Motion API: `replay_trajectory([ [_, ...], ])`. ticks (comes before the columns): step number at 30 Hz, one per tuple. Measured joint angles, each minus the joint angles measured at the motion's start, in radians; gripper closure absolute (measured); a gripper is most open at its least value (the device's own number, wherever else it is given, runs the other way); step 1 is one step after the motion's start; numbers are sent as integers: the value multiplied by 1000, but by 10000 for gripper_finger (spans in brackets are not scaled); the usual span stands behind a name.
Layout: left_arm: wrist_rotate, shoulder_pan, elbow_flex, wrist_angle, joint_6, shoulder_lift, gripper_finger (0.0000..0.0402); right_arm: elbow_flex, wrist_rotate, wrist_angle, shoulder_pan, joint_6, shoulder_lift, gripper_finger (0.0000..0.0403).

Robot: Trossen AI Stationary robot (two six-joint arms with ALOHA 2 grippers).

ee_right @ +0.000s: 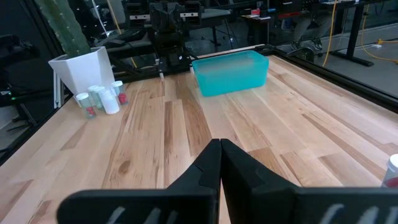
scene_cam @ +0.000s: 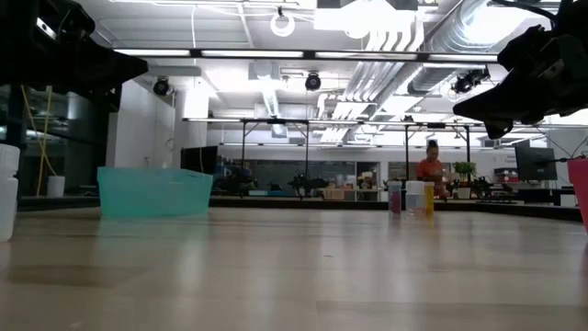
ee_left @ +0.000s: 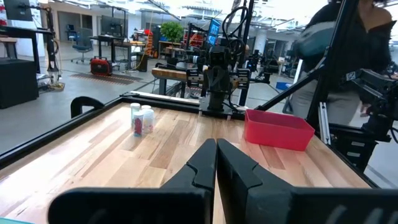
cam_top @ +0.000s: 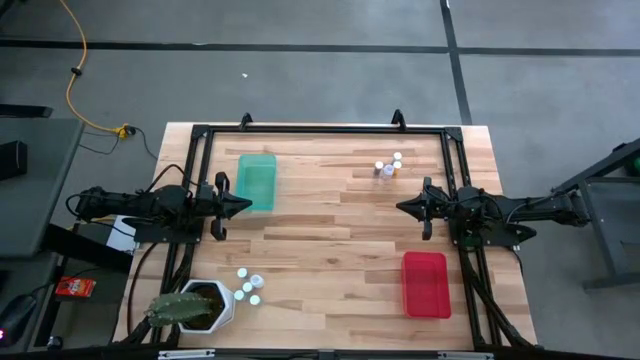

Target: Pick and place medicine bottles into bin by pill shape (circle, oval)

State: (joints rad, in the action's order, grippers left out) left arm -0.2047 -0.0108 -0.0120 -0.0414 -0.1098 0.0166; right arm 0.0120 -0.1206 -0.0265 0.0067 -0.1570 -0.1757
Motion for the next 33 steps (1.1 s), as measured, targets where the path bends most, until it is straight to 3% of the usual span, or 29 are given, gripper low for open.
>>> replay_trajectory([
  [10, 0, 0, 0, -6, -5, 0, 398, 0, 0, -1, 0, 0, 0, 402],
  [14, 0, 0, 0, -107, -34, 7, 398, 0, 0, -8, 0, 0, 0, 402],
  [17, 0, 0, -11, -209, -17, 48, 392, 0, 0, -64, 0, 0, 0, 402],
  [21, -7, 0, -102, -202, 24, 177, 359, 0, 0, -148, 0, 0, 0, 402],
  [26, 10, 1, -297, -33, 27, 402, 286, 0, -13, -185, 0, 0, 0, 402],
  [33, 84, 32, -623, 422, -15, 702, 194, 0, -44, -183, 0, 0, 0, 402],
])
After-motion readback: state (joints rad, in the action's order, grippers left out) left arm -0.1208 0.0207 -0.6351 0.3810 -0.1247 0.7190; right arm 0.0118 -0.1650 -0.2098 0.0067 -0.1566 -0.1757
